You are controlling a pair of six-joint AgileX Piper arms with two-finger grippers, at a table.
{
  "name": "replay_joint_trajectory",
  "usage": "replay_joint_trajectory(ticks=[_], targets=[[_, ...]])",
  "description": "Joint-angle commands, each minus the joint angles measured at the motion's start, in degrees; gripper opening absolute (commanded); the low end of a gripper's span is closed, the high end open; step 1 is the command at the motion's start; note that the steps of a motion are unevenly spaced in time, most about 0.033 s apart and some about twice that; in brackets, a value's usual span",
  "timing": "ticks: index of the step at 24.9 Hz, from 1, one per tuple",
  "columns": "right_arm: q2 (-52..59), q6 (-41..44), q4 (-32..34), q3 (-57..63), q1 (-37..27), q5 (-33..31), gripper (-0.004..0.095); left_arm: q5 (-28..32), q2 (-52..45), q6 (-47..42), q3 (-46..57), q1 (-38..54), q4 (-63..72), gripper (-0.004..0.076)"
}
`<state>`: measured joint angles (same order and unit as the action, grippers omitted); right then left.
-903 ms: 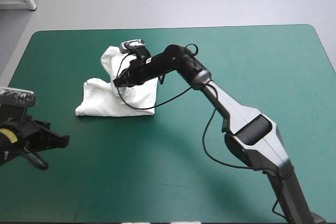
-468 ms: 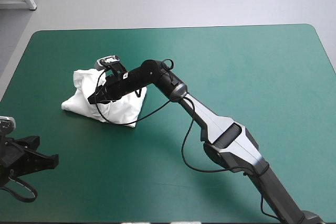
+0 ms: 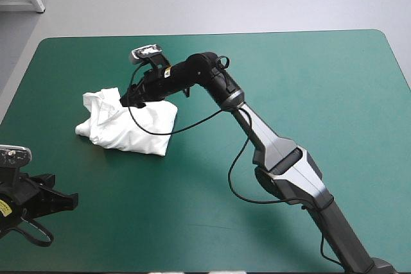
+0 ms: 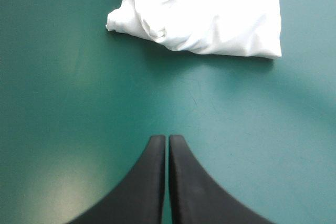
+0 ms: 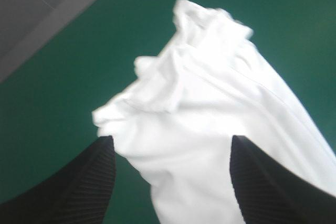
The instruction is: Fold the cloth
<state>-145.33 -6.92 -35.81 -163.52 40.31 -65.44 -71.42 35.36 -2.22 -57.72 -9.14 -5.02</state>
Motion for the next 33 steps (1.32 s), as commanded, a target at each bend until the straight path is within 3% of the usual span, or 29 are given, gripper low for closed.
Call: replay_joint_trajectory(ticks=[1,7,10,11,14,27,29,33], targets=[[4.66,5.70,2.74,-1.98,-3.02,-2.32,0.0604,-1.31,0.37,-0.47,-1.21,0.07,0.12,0.0019],[9.08,7.33,3.41,6.39,-7.32,-2.43,0.0604,-0.29,0.37,-0.35,-1.21,0.07,0.03,0.0019],[14.38,6.92,9.18,17.82,-8.29,-2.43,0.0604,1.51,0.37,-0.22,-1.21,0.07,0.03,0.0019],[17.32,5.25,9.22,24.84,-8.45,-2.20,0.0603,2.41,0.37,-0.22,-1.21,0.07,0.03,0.0019],[18.28,2.87,7.93,30.82,-7.89,-1.88,0.0604,3.00,0.37,-0.22,-1.21,0.07,0.03,0.0019],[12.23,0.33,0.64,33.96,-2.05,9.49,0.0603,-2.09,0.37,0.57,-1.21,0.07,-1.02,0.0019],[11.41,0.33,0.03,33.96,-2.05,9.38,0.0558,-2.19,0.37,0.46,-1.21,0.07,-1.02,0.0019],[10.47,-4.59,-1.90,33.96,-2.05,9.78,0.0123,-2.19,0.37,0.46,-1.21,0.07,-1.02,0.0019]])
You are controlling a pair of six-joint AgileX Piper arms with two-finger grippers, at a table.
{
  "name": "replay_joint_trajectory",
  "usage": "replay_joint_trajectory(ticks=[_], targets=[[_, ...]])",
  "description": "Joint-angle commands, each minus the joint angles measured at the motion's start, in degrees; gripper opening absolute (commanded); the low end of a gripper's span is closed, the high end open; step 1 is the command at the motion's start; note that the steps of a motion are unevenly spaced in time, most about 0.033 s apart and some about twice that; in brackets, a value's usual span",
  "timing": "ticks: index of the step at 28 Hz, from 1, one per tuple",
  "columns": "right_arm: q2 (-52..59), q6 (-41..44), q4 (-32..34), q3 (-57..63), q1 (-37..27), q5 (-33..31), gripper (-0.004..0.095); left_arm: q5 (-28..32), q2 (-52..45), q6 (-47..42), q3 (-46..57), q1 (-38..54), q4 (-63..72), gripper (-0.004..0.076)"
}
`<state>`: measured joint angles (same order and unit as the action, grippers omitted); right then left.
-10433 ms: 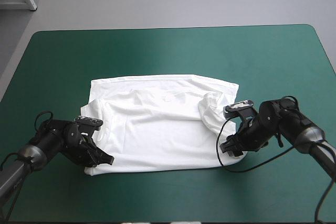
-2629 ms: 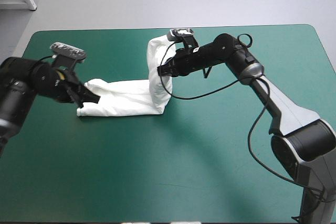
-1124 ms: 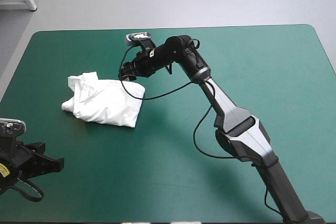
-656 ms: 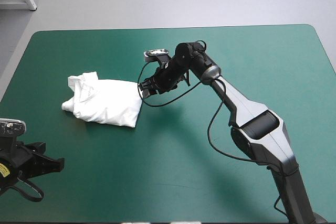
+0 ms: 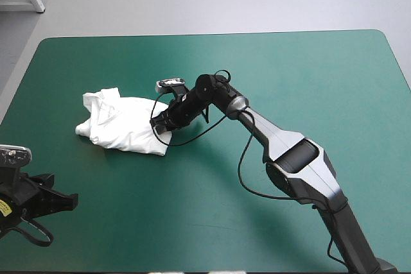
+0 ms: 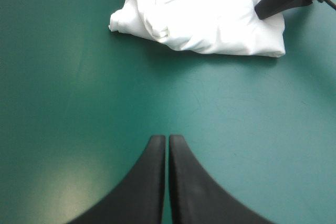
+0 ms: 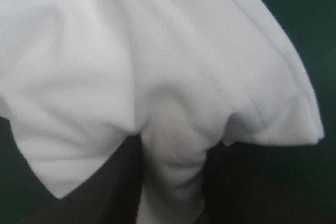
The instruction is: Fold the cloth
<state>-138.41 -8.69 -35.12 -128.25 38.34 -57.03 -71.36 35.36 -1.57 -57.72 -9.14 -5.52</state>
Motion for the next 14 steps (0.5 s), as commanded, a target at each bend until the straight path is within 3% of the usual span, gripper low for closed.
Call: replay_joint_trajectory(ticks=[1,3,9,14], targets=[[3.55,-3.33,-2.59,-1.31,-0.09,1.50,0.0059,-2.26,0.37,-0.19,-1.21,0.07,-0.52,0.0019],[3.55,-3.79,-2.59,-1.43,-0.21,1.50,-0.0014,-2.26,0.37,0.07,-1.21,0.07,-0.52,0.0019],[5.17,-2.85,-1.13,-4.05,-1.10,-0.38,-0.0017,-1.94,0.37,0.67,-1.21,0.07,-1.85,0.0019],[5.33,1.28,7.25,-9.43,-3.56,-2.57,-0.0017,-1.27,0.37,1.57,-1.21,0.07,-2.00,0.0019]])
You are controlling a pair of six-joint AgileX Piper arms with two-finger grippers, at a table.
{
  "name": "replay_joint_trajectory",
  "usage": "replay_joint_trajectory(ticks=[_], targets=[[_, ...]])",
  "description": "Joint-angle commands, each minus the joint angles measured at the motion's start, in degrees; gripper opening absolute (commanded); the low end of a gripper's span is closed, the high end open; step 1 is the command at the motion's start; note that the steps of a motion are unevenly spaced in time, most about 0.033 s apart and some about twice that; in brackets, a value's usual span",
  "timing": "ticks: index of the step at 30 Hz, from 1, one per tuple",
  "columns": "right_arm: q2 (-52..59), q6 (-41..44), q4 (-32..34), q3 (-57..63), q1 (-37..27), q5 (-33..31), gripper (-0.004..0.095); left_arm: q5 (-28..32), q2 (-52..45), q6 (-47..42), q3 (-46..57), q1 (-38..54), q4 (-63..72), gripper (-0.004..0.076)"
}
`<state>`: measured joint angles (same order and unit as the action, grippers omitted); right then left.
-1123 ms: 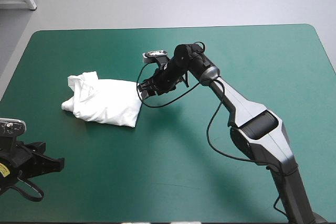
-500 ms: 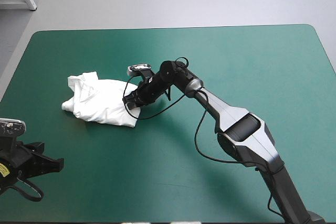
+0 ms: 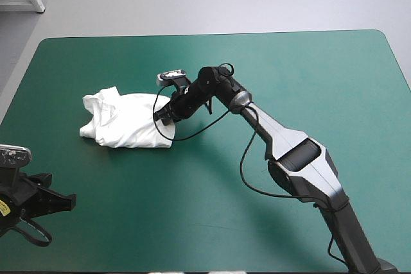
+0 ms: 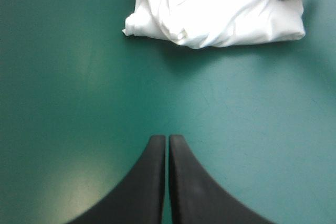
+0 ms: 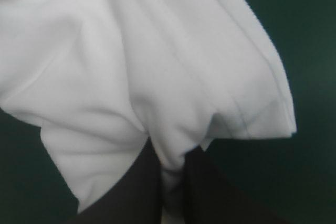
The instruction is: Fold the cloth
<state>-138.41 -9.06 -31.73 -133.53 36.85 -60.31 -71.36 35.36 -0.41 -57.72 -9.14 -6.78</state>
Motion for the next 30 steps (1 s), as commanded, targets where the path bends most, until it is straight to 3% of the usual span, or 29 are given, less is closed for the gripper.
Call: replay_joint_trajectory(ticks=[1,7,12,26,28,30], targets=[[5.34,2.88,6.09,-4.89,-2.76,0.71,-0.0017,-1.16,0.37,0.95,-1.21,0.07,-0.74,0.0019],[5.34,9.41,22.34,-7.04,-9.89,-1.01,-0.0017,-0.69,0.37,1.19,-1.21,0.07,-0.74,0.0019],[5.34,10.03,31.73,-7.04,-19.56,-7.32,-0.0017,-0.69,0.37,1.19,-1.21,0.07,-0.74,0.0019],[5.12,12.94,29.30,-6.90,-45.62,-7.32,0.0001,-1.91,0.37,1.41,-1.18,0.07,-0.74,0.0019],[4.77,12.94,27.19,-6.90,-47.79,-7.32,0.0106,-1.91,0.37,1.41,-1.18,0.07,-0.74,0.0019],[4.77,12.94,25.73,-6.90,-49.00,-7.32,0.0281,-1.79,0.37,1.66,-1.18,0.07,-0.74,0.0019]])
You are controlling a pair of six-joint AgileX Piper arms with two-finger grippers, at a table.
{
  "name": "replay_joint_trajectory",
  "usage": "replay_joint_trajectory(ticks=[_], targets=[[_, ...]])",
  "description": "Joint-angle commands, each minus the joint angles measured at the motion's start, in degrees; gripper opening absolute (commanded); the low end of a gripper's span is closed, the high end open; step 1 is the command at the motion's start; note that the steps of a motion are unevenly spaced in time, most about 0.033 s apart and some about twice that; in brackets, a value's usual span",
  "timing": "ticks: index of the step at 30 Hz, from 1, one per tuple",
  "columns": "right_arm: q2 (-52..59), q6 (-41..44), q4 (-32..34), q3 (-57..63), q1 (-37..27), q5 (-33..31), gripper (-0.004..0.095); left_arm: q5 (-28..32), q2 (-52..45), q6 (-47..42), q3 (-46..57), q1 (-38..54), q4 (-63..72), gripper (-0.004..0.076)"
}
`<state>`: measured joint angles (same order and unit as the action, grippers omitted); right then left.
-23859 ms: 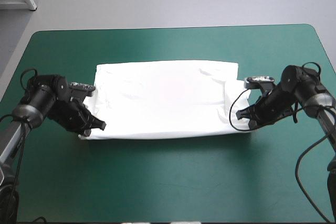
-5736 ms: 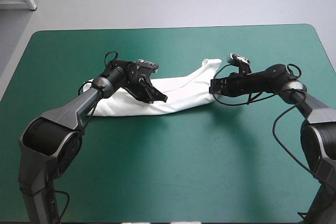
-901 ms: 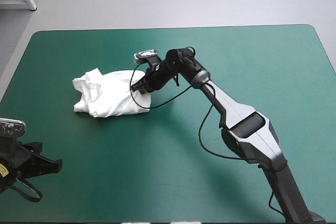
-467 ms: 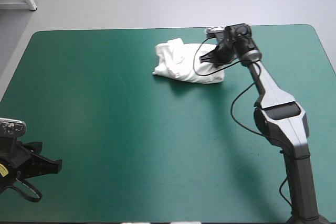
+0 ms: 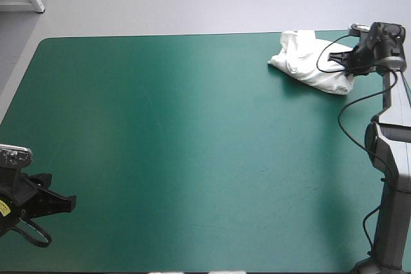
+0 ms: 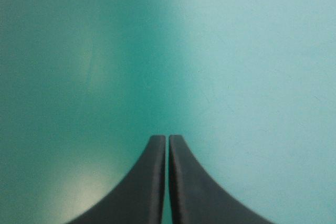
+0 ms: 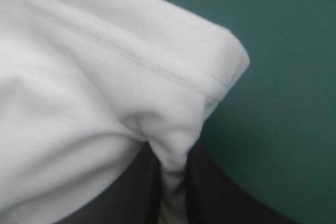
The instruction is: Fold the cloth
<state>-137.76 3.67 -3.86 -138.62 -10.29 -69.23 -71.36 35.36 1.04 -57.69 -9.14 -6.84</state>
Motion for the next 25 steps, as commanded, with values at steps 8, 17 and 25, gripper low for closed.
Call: replay_joint_trajectory(ticks=[8,17,25], targets=[[6.05,3.57,-4.01,-1.82,-2.47,1.49,0.0592,-0.37,0.37,2.64,-1.20,0.07,-0.68,0.0019],[18.87,-0.19,-14.52,7.40,-0.21,1.49,-0.0007,15.96,0.37,2.53,-1.20,0.07,-0.57,0.0019],[38.46,-1.61,1.42,33.77,7.76,5.66,-0.0017,31.90,0.37,2.65,-1.20,0.07,-0.70,0.0019]])
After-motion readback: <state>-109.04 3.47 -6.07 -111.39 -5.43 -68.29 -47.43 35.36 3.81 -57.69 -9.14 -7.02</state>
